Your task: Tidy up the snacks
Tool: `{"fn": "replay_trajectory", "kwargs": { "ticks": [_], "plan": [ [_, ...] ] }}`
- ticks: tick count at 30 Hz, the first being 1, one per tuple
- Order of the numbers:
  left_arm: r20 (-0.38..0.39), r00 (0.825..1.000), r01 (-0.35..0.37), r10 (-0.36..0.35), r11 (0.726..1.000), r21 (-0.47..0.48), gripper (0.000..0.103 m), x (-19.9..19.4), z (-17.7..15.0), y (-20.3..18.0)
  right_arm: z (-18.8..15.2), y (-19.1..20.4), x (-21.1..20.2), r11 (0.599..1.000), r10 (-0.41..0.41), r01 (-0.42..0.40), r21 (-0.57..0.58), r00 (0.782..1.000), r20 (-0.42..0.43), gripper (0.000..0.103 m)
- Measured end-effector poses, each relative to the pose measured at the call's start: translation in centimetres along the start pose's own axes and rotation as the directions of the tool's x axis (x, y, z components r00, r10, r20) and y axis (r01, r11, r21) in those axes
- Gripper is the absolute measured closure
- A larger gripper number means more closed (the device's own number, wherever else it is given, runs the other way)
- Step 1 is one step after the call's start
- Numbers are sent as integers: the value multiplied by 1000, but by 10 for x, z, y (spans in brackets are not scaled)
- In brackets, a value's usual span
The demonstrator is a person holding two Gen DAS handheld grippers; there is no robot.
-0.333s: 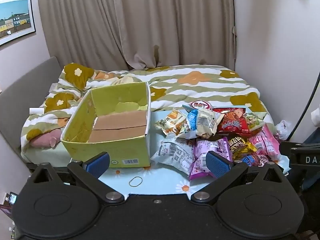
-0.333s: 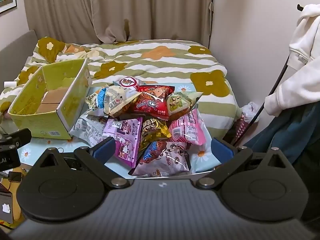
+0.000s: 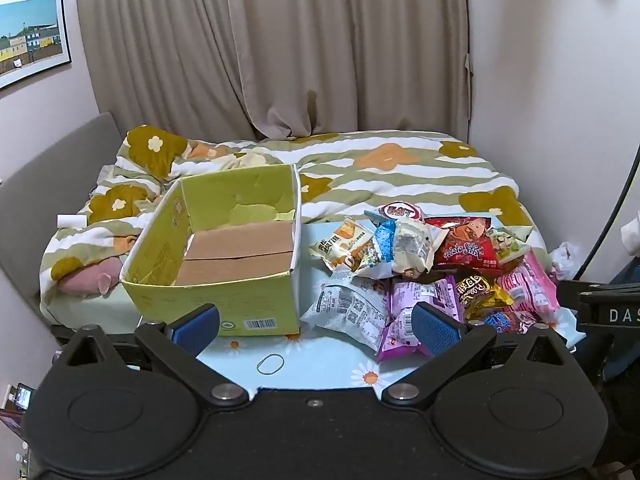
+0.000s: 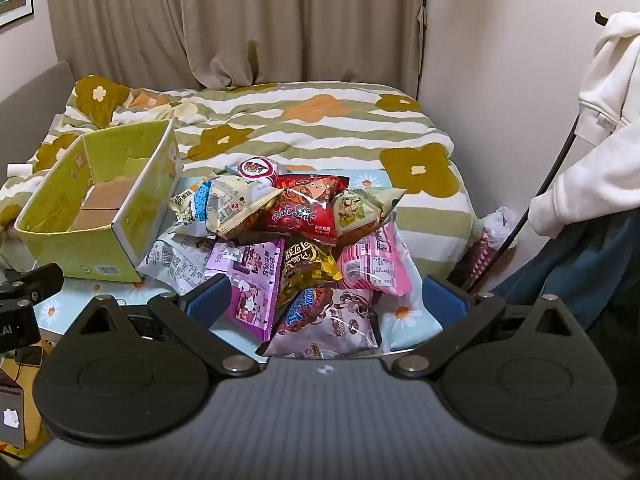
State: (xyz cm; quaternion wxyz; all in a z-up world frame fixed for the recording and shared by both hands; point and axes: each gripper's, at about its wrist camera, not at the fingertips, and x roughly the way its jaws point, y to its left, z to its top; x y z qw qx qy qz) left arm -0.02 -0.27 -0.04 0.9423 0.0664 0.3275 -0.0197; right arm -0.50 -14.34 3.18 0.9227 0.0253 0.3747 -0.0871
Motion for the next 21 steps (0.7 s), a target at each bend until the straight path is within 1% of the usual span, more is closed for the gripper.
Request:
{"fn": "replay_trajectory", "kwargs": {
  "ticks": [3,4,8,21],
  "plan": [
    [3,1000,5,-5,1000,-3,0,1,0,4,-4,1,0,1000,1,-1,0,1000,1,0],
    [2,1000,4,-4,1000,-3,0,2,0,4,2,-1,0,1000,3,-3,0,1000,2,0],
    [5,1000,1,-1,1000,-7,0,4,1,4,7,-1,4,1000,1,-1,-4,1000,4,0],
    [6,1000,9,-9,1000,-12,0,8,2,5,11,-1,7,1000,-4,4,-2,1000,2,0]
  ]
}}
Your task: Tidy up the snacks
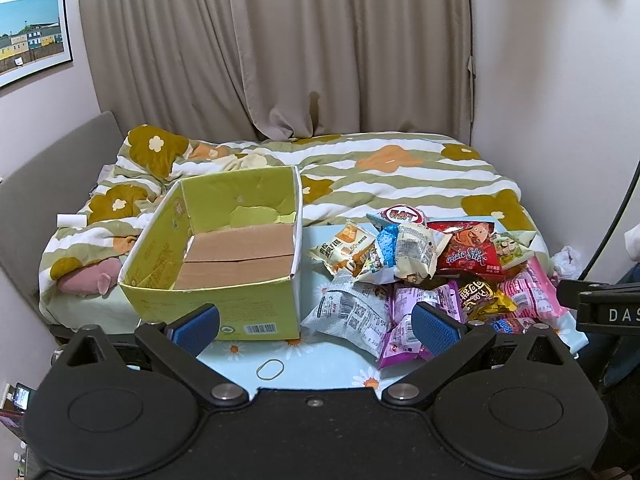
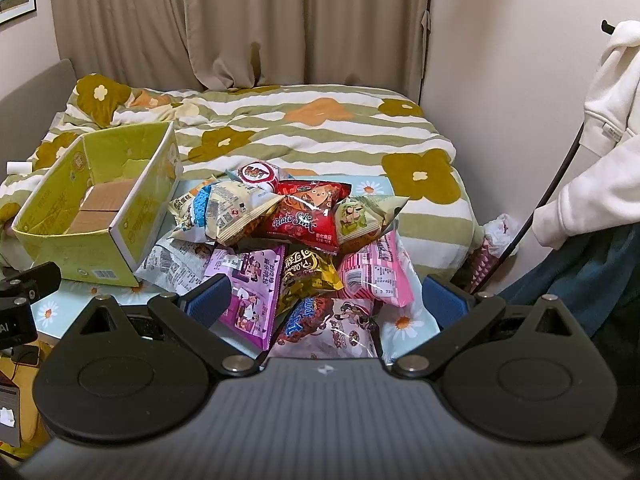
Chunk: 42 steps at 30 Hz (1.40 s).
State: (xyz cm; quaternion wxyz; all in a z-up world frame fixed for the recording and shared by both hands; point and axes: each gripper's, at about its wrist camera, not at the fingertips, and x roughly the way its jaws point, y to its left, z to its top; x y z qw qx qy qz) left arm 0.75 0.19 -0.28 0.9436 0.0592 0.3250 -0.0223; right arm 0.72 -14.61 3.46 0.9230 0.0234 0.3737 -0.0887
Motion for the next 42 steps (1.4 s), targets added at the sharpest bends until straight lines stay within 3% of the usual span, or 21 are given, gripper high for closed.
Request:
{"fn": "replay_trajectory", "kwargs": {
  "ticks": [42],
  "plan": [
    [3,1000,5,-5,1000,-1,0,3,10,1,5,7,3,1000,3,-3,-17,1000,21,0]
  ]
}}
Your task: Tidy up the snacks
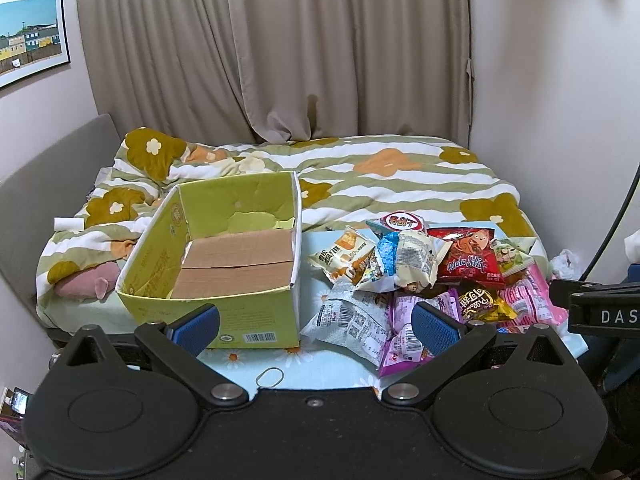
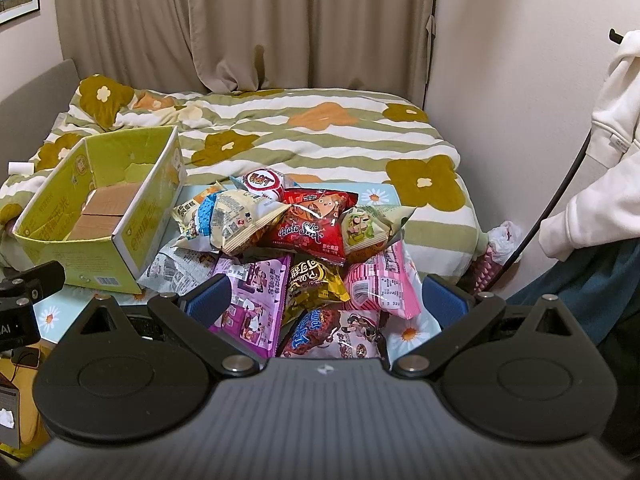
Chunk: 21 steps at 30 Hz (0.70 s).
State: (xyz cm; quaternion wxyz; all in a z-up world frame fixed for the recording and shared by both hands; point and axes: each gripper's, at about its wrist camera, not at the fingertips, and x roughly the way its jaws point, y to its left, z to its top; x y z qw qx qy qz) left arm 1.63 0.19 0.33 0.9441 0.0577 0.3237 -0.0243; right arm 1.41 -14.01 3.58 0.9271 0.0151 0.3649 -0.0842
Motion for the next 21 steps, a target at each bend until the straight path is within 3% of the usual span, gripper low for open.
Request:
{"fn": "replay_trajectory", "kwargs": {
  "ticks": [21],
  "plan": [
    [-8,1000,11,-11,1000,0,0,3,2,1,2,-1,1,1000,-2,2,0,1000,-3,0]
  ]
}}
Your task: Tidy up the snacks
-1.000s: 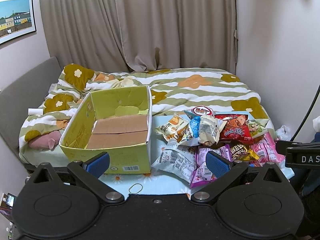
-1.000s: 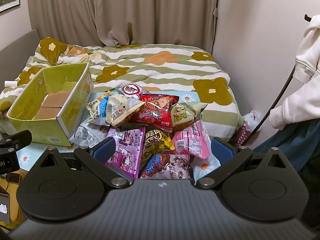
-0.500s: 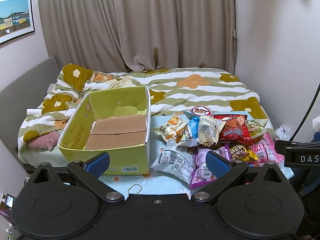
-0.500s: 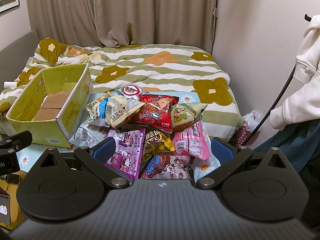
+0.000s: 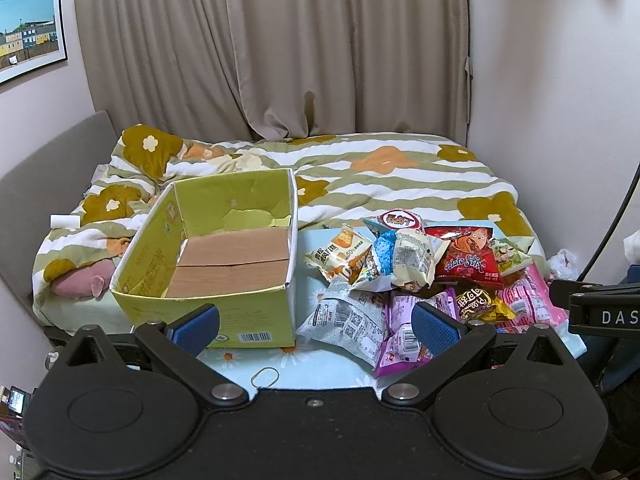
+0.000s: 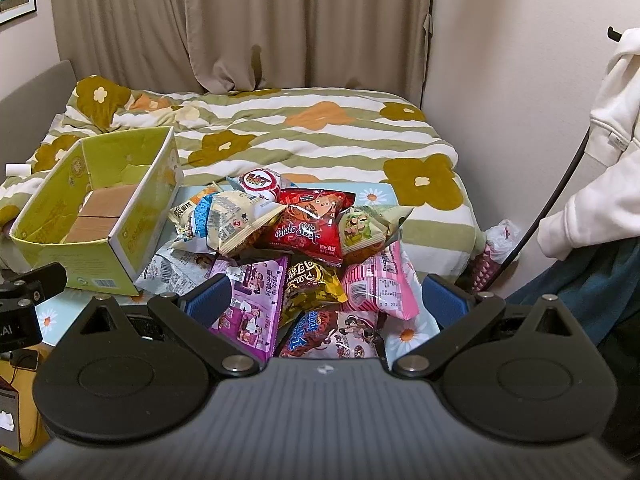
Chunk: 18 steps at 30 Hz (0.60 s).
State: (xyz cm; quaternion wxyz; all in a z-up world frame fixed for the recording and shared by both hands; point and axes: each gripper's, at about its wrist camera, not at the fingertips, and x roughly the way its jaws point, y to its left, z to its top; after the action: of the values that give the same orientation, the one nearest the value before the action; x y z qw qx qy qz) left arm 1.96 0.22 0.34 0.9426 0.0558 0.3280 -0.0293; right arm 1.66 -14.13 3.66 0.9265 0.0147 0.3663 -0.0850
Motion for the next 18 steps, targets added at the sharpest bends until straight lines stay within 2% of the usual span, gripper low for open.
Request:
{"fn": "replay_trajectory", "kwargs": {
  "ticks": [12,18],
  "plan": [
    [-19,999,34,-34,999,-21,0,3,7,-3,2,-6,4,1000,2,-2,-4,1000,-3,0],
    [4,1000,13,-13,1000,-8,0,12,21,-20,17,-18,9,999,15,-15,-28,1000,24,0]
  ]
}}
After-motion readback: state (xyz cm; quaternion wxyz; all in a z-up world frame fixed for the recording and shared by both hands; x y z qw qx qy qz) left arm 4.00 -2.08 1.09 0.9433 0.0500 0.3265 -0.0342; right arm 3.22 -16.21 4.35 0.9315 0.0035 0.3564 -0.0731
